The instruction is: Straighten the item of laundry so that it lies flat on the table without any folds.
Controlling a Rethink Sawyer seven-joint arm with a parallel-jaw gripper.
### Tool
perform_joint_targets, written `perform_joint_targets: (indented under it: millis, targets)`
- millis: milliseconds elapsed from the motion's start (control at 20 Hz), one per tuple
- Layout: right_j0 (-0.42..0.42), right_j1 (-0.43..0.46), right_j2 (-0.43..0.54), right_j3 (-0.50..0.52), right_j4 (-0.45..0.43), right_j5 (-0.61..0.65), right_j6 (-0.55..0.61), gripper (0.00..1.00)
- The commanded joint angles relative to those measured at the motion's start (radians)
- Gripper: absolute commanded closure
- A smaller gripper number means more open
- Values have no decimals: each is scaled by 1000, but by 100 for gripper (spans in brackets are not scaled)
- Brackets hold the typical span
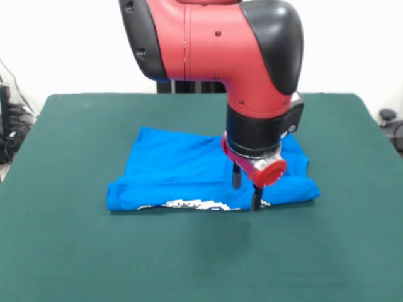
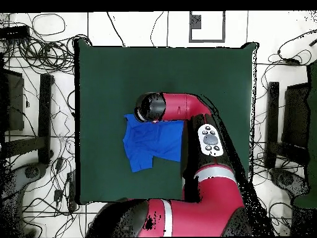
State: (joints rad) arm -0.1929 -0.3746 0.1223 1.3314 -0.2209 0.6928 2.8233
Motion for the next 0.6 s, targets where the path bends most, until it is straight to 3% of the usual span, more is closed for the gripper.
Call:
perform_joint_targets:
  millis: [50,600]
  targets:
    - [32,58,39,18,44,-66,67,0]
    - [46,5,33,55,43,-9,38,0]
